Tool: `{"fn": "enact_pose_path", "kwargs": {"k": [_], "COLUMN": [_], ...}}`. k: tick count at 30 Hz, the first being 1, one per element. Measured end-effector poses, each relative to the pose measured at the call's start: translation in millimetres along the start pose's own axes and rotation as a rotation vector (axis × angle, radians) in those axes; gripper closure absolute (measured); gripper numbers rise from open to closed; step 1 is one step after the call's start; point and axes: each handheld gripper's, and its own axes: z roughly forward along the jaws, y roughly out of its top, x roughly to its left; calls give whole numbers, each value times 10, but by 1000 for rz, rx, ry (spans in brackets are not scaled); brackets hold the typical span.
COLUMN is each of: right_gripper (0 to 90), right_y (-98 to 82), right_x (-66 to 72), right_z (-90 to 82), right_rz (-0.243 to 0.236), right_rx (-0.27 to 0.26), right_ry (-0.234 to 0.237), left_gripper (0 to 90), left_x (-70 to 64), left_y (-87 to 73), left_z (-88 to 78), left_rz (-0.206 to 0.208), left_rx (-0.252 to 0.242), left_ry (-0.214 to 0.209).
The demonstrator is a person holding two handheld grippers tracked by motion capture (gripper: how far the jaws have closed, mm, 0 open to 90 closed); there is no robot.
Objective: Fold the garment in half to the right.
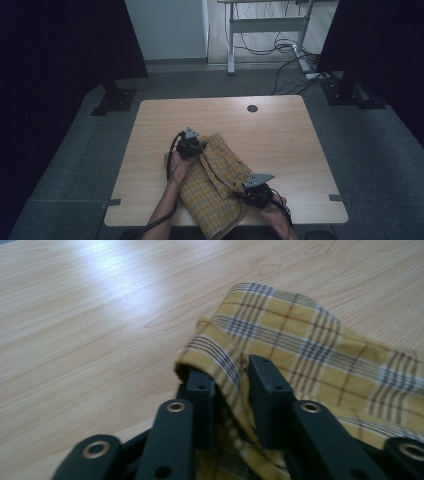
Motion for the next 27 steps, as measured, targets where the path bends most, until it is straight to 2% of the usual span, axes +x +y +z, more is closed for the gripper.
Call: {"fn": "enact_pose_path", "kwargs": {"k": [3,5,9,11,12,14,15,18,20,23,26,27], "right_gripper": [822,821,820,819,818,818,817,815,812,802,796,795], "right_y": [-14,-17,-32,-35,-37,-45,-49,-52,-55,-72,-79,-78], "right_x": [10,18,14,16,16,16,14,5,-5,-7,-7,-6], "right_z": [-9,-6,-4,-3,-4,-10,-13,-12,-9,-7,-6,-6], "right_rz": [17,28,54,57,56,58,59,61,62,48,38,36], "right_rx": [8,8,0,-2,0,-1,-2,-2,-6,-16,-19,-18], "right_ry": [-12,-18,-19,-19,-18,-16,-14,-9,-3,-2,-3,-5], "left_gripper": [678,663,619,561,592,579,556,507,447,391,353,342], "left_x": [73,105,126,148,182,284,318,356,359,285,168,110], "left_y": [-7,-18,-23,-16,-14,-17,-18,-34,-55,-75,-88,-98], "left_z": [-80,-106,-113,-135,-161,-229,-275,-423,-533,-739,-988,-1064], "left_rz": [-5,-30,-53,-67,-76,-121,-123,-83,-72,-22,-6,-14], "left_rx": [-11,-23,-29,-36,-35,-39,-37,-21,-19,-28,-59,-70], "left_ry": [3,1,7,60,97,95,105,123,98,99,83,61]}}
